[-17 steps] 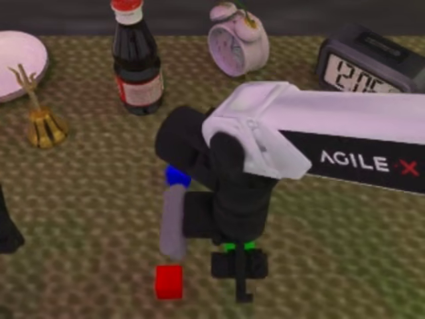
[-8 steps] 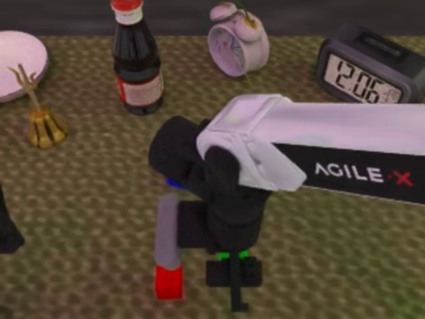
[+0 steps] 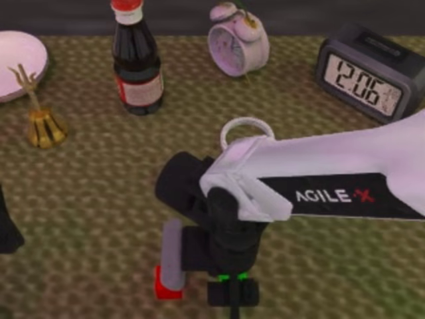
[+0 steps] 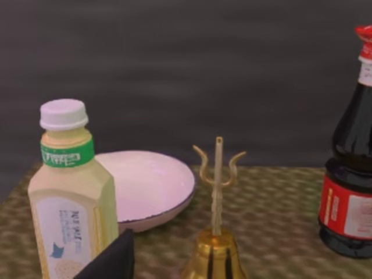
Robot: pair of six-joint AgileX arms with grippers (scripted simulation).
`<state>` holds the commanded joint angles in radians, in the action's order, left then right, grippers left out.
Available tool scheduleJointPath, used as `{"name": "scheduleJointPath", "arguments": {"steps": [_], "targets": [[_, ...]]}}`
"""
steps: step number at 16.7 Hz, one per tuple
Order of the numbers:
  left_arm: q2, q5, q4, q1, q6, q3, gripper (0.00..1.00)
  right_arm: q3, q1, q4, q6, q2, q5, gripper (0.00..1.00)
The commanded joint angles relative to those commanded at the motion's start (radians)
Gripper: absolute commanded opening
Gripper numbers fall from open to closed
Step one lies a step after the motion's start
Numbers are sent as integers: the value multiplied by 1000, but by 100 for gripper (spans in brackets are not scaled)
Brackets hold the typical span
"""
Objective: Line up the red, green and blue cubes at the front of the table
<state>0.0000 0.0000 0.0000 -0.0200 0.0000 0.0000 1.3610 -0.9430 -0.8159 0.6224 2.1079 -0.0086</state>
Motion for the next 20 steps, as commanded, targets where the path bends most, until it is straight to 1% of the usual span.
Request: {"name": "scheduleJointPath", "arguments": {"steps": [2, 15, 16, 20], "targets": [[0, 0, 0, 0, 0, 0, 100, 0, 0, 0, 0, 0, 0, 0], [0, 0, 0, 0, 0, 0, 100, 0, 0, 0, 0, 0, 0, 98], [0, 0, 0, 0, 0, 0, 100, 0, 0, 0, 0, 0, 0, 100], [0, 0, 0, 0, 0, 0, 100, 0, 0, 0, 0, 0, 0, 100]]}}
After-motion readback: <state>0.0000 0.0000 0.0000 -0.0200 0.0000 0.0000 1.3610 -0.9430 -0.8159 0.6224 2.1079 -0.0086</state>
